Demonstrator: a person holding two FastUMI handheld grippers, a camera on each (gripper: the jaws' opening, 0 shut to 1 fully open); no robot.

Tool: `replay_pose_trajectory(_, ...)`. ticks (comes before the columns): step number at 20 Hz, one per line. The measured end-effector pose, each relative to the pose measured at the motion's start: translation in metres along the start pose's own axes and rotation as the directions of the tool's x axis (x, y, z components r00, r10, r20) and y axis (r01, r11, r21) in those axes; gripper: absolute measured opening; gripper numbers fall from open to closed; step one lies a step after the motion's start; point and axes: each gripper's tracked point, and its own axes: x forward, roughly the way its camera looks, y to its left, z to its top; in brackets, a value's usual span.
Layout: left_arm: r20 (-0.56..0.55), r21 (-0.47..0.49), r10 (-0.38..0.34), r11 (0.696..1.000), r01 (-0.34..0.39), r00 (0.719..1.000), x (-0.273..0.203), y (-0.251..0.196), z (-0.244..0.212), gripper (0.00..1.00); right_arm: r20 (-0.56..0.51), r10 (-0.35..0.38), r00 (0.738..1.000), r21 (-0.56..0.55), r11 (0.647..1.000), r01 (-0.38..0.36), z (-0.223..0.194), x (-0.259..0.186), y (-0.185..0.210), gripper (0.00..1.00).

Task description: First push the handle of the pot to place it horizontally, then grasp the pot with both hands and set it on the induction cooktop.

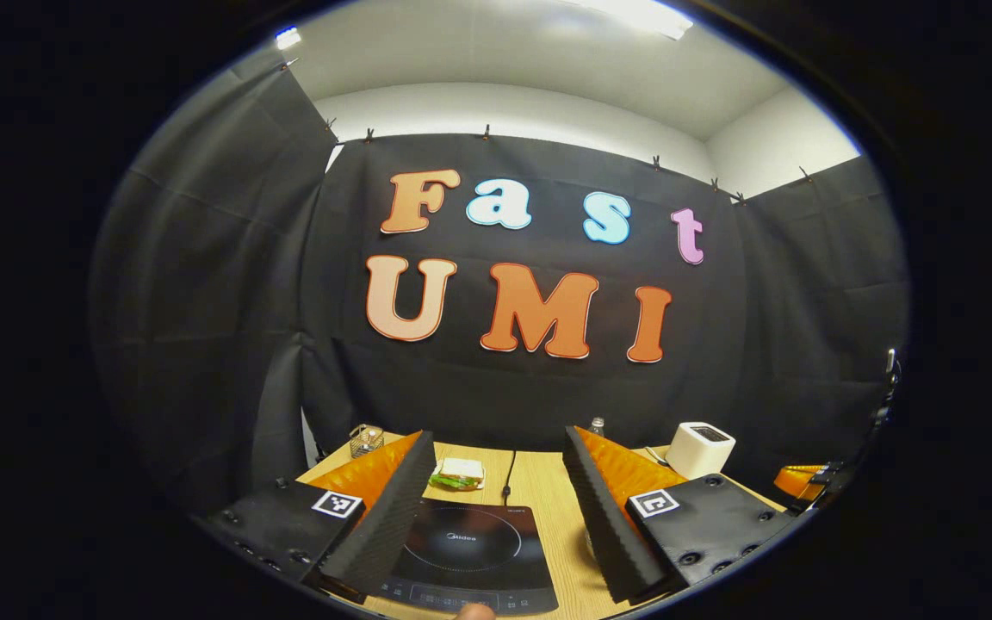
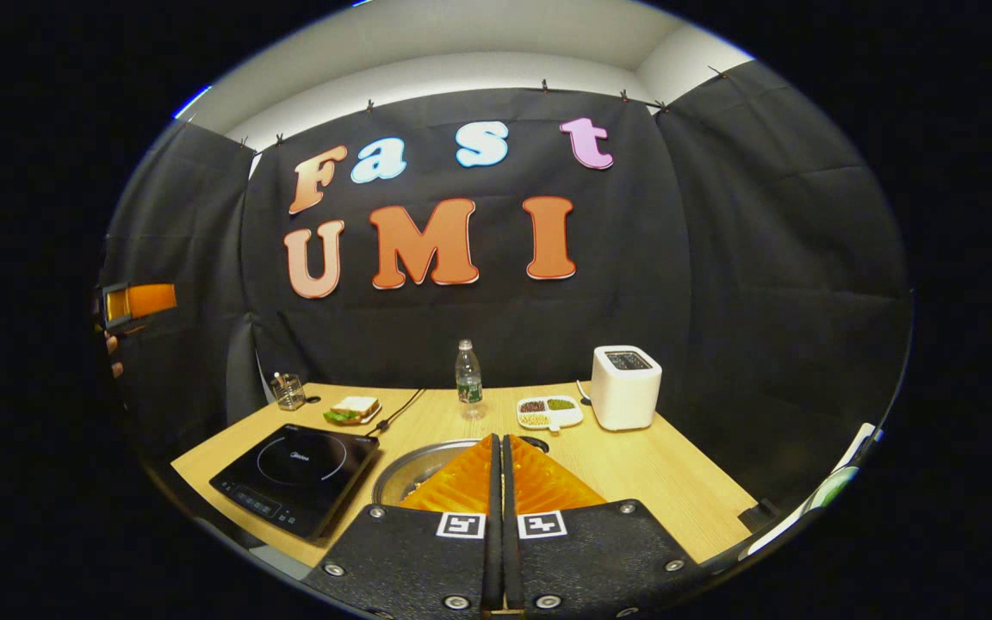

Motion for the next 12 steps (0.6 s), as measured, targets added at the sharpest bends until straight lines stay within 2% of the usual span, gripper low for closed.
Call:
replay_pose_trajectory(7,-0.013,0.0,-0.01,1.0,0.01,1.0,0.002,-0.001,-0.008,0.97,-0.112,0.02,0.994,-0.004,1.0,-0.021,-0.06,-0.004,0.008,0.0)
replay_pose_trajectory(12,-0.018,0.008,-0.018,1.0,0.018,1.0,0.0,-0.002,-0.012,0.98,-0.201,0.045,0.978,0.021,0.999,-0.041,-0.106,-0.009,0.018,0.0)
